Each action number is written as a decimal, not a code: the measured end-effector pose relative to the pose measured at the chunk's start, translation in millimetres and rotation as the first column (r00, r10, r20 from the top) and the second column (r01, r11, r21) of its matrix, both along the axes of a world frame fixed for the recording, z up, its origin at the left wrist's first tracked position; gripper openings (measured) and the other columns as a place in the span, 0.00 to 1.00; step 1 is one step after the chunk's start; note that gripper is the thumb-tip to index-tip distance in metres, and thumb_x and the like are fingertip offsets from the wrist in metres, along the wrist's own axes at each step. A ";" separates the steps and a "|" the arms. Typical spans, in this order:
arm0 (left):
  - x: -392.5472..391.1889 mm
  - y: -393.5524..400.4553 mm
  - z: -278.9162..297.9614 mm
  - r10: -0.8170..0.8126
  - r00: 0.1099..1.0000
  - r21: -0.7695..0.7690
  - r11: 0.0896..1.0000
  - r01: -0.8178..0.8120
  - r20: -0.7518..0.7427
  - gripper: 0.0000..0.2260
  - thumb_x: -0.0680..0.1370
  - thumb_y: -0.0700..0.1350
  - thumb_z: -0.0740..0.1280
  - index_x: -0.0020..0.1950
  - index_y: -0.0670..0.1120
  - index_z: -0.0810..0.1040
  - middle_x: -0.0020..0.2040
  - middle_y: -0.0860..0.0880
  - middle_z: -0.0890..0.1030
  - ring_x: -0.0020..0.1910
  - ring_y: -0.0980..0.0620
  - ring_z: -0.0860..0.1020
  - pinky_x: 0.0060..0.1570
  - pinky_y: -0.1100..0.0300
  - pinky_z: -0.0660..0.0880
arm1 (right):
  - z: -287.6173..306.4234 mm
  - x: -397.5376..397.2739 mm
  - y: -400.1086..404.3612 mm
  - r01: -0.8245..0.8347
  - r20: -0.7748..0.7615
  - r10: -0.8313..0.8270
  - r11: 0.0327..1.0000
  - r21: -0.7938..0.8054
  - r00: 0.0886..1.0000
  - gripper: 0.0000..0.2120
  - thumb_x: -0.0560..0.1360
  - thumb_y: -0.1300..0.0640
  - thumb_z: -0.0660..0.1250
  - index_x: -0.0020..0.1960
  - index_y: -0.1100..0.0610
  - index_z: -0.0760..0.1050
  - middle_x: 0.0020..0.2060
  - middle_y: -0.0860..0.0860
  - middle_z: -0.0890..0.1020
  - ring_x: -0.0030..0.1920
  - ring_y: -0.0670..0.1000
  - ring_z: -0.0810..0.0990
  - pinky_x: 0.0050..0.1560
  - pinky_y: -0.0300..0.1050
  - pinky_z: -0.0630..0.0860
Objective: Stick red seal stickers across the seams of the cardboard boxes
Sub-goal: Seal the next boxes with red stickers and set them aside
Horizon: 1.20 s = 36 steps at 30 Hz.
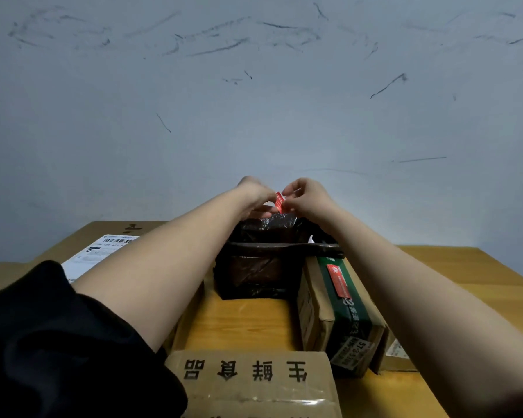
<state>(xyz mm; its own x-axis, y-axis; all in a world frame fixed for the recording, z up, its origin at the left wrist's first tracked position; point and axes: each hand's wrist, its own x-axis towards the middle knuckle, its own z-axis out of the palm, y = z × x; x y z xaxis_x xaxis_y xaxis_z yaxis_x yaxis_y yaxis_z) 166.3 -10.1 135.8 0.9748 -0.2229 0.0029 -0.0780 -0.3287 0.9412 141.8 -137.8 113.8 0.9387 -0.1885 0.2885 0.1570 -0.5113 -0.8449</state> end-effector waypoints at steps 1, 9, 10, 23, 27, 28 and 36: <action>4.2 -0.9 -4.0 -0.014 1.000 0.054 0.998 0.013 0.018 0.06 0.76 0.33 0.66 0.42 0.41 0.72 0.35 0.44 0.78 0.30 0.52 0.77 0.33 0.59 0.77 | -4.4 4.2 -0.7 0.014 -0.017 -0.015 0.998 -0.058 1.000 0.10 0.70 0.66 0.71 0.39 0.53 0.73 0.33 0.50 0.78 0.35 0.50 0.78 0.43 0.46 0.76; 27.4 -2.9 -29.6 -0.022 0.994 0.417 0.909 -0.025 0.106 0.06 0.74 0.39 0.65 0.47 0.39 0.80 0.38 0.42 0.79 0.34 0.45 0.76 0.42 0.53 0.77 | -33.2 24.6 -5.9 0.057 -0.108 -0.098 0.941 -0.334 0.989 0.08 0.71 0.60 0.70 0.36 0.51 0.75 0.38 0.51 0.81 0.41 0.51 0.80 0.44 0.43 0.75; 28.4 -2.4 -30.7 -0.038 0.995 0.440 0.898 -0.008 0.096 0.09 0.75 0.40 0.64 0.50 0.37 0.80 0.37 0.43 0.79 0.34 0.45 0.75 0.40 0.54 0.76 | -35.1 24.9 -6.0 0.048 -0.129 -0.099 0.935 -0.352 0.987 0.08 0.72 0.59 0.70 0.35 0.50 0.75 0.38 0.51 0.81 0.41 0.51 0.79 0.44 0.43 0.75; 27.1 -4.9 -43.7 -0.152 0.986 0.610 0.788 0.080 0.068 0.07 0.77 0.39 0.61 0.38 0.43 0.73 0.32 0.47 0.75 0.29 0.49 0.74 0.32 0.61 0.71 | -47.0 25.0 6.5 -0.019 -0.202 -0.169 0.721 -0.693 0.965 0.09 0.77 0.58 0.60 0.55 0.53 0.75 0.56 0.56 0.79 0.56 0.58 0.78 0.46 0.46 0.71; 26.2 -4.6 -47.4 -0.158 0.985 0.620 0.780 0.082 0.068 0.10 0.75 0.41 0.61 0.34 0.45 0.71 0.32 0.47 0.77 0.34 0.48 0.76 0.45 0.57 0.77 | -49.1 23.9 9.8 0.024 -0.183 -0.239 0.666 -0.746 0.954 0.14 0.77 0.59 0.57 0.60 0.57 0.73 0.58 0.57 0.78 0.57 0.59 0.78 0.45 0.47 0.69; 25.6 -3.9 -47.5 -0.158 0.985 0.628 0.774 0.077 0.073 0.10 0.76 0.41 0.61 0.34 0.45 0.71 0.33 0.48 0.78 0.33 0.49 0.76 0.46 0.58 0.75 | -49.6 24.9 9.7 0.021 -0.194 -0.243 0.671 -0.741 0.950 0.14 0.77 0.59 0.56 0.61 0.58 0.74 0.58 0.57 0.79 0.57 0.60 0.78 0.45 0.47 0.69; 25.6 1.7 -49.5 -0.195 0.979 0.653 0.749 0.111 0.057 0.05 0.76 0.44 0.63 0.41 0.46 0.75 0.35 0.47 0.79 0.41 0.48 0.77 0.50 0.57 0.75 | -34.5 20.1 13.4 -0.162 -0.359 -0.010 0.881 -0.445 0.933 0.11 0.81 0.61 0.54 0.54 0.61 0.75 0.60 0.61 0.77 0.58 0.57 0.76 0.55 0.45 0.69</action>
<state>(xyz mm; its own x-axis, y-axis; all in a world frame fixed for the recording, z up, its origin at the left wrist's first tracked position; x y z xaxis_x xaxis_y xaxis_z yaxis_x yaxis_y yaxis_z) 191.8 -8.4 86.3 0.9293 -0.3587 -0.0873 -0.2730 -0.8268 0.4918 161.9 -124.4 79.3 0.9991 -0.0386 -0.0166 -0.0416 -0.8518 -0.5222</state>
